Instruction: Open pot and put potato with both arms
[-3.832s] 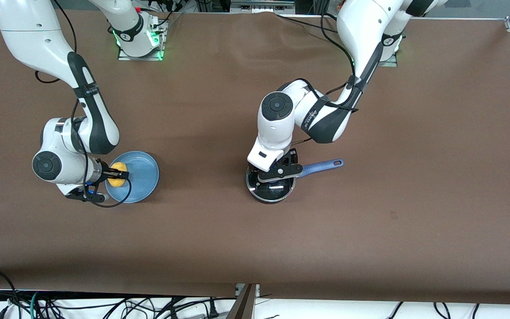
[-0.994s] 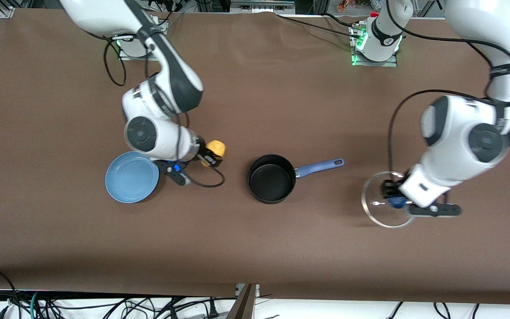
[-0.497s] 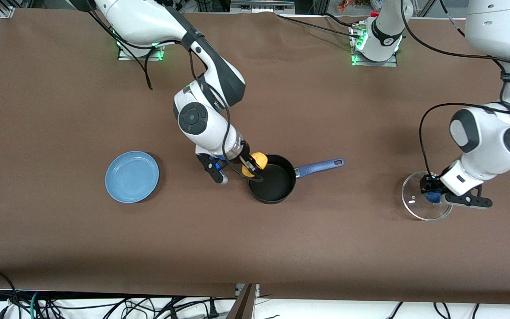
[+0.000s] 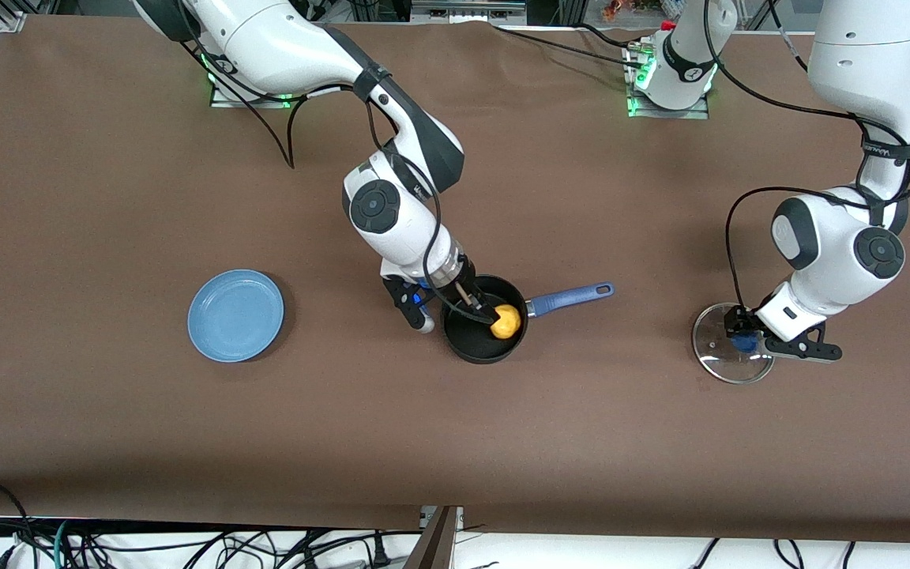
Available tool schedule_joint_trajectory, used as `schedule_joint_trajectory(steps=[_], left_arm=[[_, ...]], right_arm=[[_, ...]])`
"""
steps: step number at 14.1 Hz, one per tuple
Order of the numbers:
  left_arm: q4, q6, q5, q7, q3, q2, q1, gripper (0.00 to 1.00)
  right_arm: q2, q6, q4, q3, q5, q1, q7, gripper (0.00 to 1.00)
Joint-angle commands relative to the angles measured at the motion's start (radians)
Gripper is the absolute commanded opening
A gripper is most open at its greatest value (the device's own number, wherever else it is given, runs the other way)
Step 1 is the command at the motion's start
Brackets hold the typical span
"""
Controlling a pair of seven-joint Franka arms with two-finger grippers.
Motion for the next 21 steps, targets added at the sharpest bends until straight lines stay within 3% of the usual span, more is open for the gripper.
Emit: schedule_joint_trajectory(steps=[1,3,6,8,9,12,15,17,19,20,21], left_arm=[[0.053,-0.114,-0.029,0.022,0.006,-0.053,-0.003,1.00],[0.163,-0.333,-0.026,0.016,0.009,-0.082,0.008,1.00],[0.310,-0.609,0.052,-0.013,0.009,-0.154,0.031,1.00],[0.364,-0.757,0.100,-0.169,0.000,-0.210,0.033,1.00],[0.372,-0.811,0.100,-0.214,-0.017,-0.242,0.034,1.00],[0.375,-0.885,0.129,-0.250,-0.098,-0.343,0.100,1.00],[0.390,-0.880,0.158,-0.250,-0.098,-0.365,0.112,1.00],[0.392,-0.886,0.154,-0.265,-0.100,-0.365,0.112,1.00],[0.392,-0.926,0.155,-0.343,-0.113,-0.380,0.114,1.00],[0.393,-0.944,0.157,-0.366,-0.130,-0.391,0.115,1.00],[0.398,-0.946,0.158,-0.365,-0.135,-0.394,0.114,1.00]], right_arm=[[-0.010,-0.048,0.036,-0.012,0.010,-0.009,0.009,1.00],[-0.036,-0.152,0.040,-0.018,0.005,-0.047,-0.022,1.00],[-0.117,-0.337,0.040,-0.015,0.002,-0.161,-0.269,1.00],[-0.194,-0.479,0.031,-0.021,-0.004,-0.237,-0.455,1.00],[-0.235,-0.573,0.026,-0.053,-0.007,-0.255,-0.556,1.00],[-0.405,-0.789,-0.070,-0.212,-0.027,-0.256,-0.919,1.00],[-0.582,-0.866,-0.206,-0.326,-0.086,-0.256,-1.214,1.00],[-0.689,-0.860,-0.306,-0.343,-0.177,-0.256,-1.339,1.00],[-0.760,-0.863,-0.357,-0.346,-0.214,-0.274,-1.394,1.00],[-0.763,-0.870,-0.354,-0.330,-0.217,-0.331,-1.445,1.00],[-0.768,-0.869,-0.348,-0.273,-0.220,-0.404,-1.503,1.00]])
